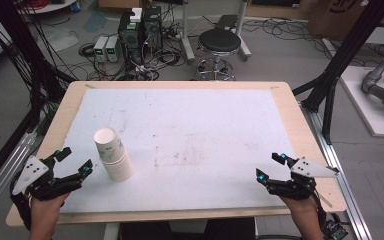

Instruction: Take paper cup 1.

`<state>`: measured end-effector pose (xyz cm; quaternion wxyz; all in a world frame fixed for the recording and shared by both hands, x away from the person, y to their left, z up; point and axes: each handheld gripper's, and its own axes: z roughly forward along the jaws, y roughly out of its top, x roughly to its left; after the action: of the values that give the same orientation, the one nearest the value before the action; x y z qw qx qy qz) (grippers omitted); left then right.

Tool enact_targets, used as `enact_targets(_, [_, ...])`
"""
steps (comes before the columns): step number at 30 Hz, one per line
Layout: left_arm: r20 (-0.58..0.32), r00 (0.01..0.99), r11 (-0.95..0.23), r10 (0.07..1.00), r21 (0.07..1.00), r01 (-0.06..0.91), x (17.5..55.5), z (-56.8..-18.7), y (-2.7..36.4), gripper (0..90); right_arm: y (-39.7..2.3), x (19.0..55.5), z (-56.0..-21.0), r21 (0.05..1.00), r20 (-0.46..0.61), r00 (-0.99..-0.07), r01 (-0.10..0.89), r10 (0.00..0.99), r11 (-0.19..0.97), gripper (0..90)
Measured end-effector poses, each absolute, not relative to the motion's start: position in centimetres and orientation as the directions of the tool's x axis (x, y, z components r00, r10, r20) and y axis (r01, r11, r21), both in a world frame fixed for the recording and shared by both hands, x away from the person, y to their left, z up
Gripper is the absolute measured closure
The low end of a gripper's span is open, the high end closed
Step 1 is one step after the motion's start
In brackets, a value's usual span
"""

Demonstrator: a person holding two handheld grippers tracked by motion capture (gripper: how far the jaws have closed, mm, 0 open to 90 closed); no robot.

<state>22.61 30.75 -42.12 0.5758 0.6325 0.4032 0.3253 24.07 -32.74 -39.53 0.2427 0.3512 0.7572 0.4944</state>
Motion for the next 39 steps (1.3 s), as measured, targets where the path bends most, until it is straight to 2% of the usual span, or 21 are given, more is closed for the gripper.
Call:
enact_targets(20, [-0.087,0.465,0.016,0.881,0.988,0.154,22.3,-41.6,31.2,15.6,-32.3,23.9,-39.6,0.911,-0.009,-0.646,0.31,0.763,0.273,20.9])
enact_targets(29, [-0.117,0.511,0.053,0.851,0.989,0.138,22.1,-39.9,31.3,15.5,-32.0,23.8,-39.5,0.911,-0.018,-0.652,0.301,0.758,0.28,20.9])
enact_targets(39, [-0.119,0.568,0.076,0.814,0.992,0.098,21.3,-36.3,30.9,15.4,-32.0,23.6,-39.4,0.911,-0.022,-0.653,0.3,0.757,0.285,20.9])
